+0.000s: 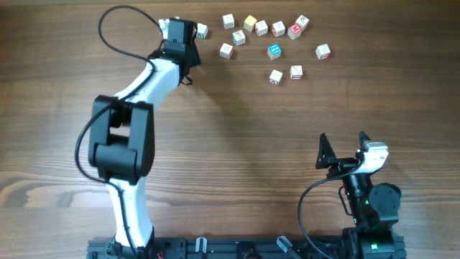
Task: Form a horizontal line
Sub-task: 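Lower the left gripper and grasp the white block with letter A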
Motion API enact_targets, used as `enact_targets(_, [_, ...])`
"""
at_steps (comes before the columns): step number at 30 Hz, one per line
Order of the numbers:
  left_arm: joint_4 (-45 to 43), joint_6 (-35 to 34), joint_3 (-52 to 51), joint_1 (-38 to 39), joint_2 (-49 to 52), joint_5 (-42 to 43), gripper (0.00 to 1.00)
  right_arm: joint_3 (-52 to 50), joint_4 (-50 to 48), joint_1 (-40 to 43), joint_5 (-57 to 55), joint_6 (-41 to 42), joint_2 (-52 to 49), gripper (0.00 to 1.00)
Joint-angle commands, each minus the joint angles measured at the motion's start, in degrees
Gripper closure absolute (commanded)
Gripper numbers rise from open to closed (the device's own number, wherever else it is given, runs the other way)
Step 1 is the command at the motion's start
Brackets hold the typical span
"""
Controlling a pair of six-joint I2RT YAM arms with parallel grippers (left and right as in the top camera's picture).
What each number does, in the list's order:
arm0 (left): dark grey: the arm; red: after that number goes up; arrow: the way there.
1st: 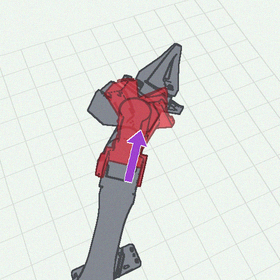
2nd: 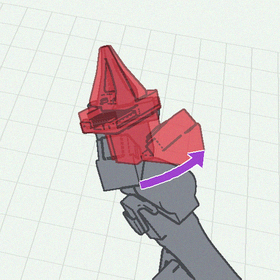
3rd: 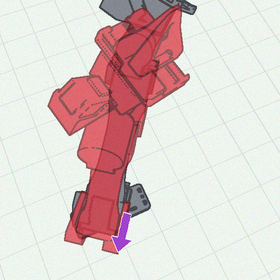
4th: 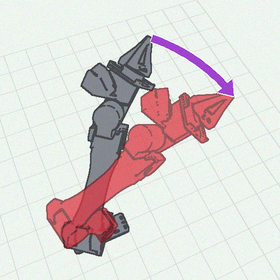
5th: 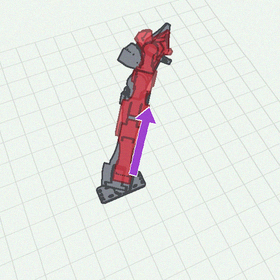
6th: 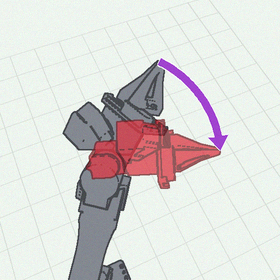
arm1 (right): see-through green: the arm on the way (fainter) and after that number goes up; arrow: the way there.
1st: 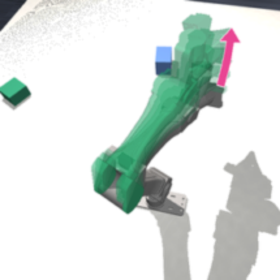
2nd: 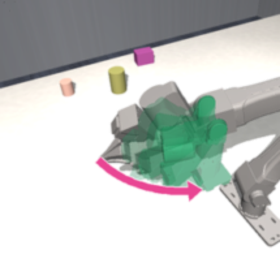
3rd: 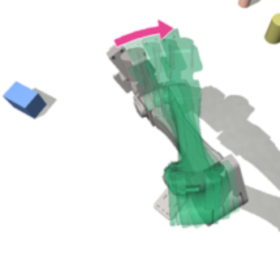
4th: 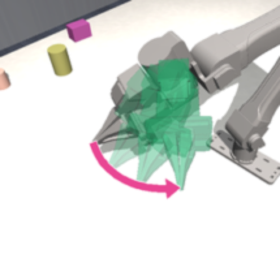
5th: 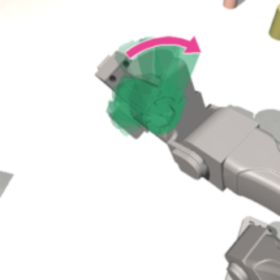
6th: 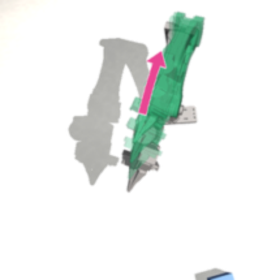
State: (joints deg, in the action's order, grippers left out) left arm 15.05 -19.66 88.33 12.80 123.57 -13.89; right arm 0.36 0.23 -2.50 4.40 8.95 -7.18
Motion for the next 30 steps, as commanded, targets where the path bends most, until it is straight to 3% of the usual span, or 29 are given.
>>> enact_targets(1, [-0.2,-0.07,-0.24,-0.09,-3.98,-1.86,0.49,0.07,-0.13,0.28,-1.03,0.09,0.15,0.0])
enact_targets(2, [-0.15,-0.07,-0.24,-0.22,-3.89,-1.84,0.46,0.07,-0.13,0.28,-1.03,0.09,0.15,0.0])
enact_targets(5, [0.31,-0.02,-0.24,-0.59,-3.78,-1.84,0.7,0.07,-0.13,0.28,-1.03,0.09,0.15,0.0])
enact_targets(8, [1.64,-0.04,-0.24,-0.7,-3.78,-1.84,0.69,0.07,-0.13,0.28,-1.03,0.09,0.15,0.0])
enact_targets(10, [2.6,-0.04,-0.24,-0.7,-3.78,-1.84,0.39,0.07,-0.13,0.28,-1.03,0.09,0.15,0.0])
enact_targets(13, [1.57,-0.11,-0.24,-0.7,-3.78,-1.79,0.06,0.07,-0.13,0.28,-1.03,0.07,0.15,0.0])
enact_targets(14, [1.18,-0.13,-0.24,-0.7,-3.76,-1.14,0.0,0.07,-0.13,0.28,-1.03,0.09,0.15,0.0])
enact_targets(18, [-0.39,-0.13,-0.24,-0.7,-2.43,1.29,0.0,0.07,-0.13,0.28,-1.03,0.09,0.15,0.0])
enact_targets(25, [-10.82,-0.11,-0.24,-0.68,4.66,5.99,0.0,0.07,-0.13,0.28,-1.03,0.09,0.15,0.0])
enact_targets(30, [-12.28,-0.09,-0.24,-0.68,7.52,7.52,0.0,0.07,-0.13,0.28,-1.03,0.09,0.15,0.0])
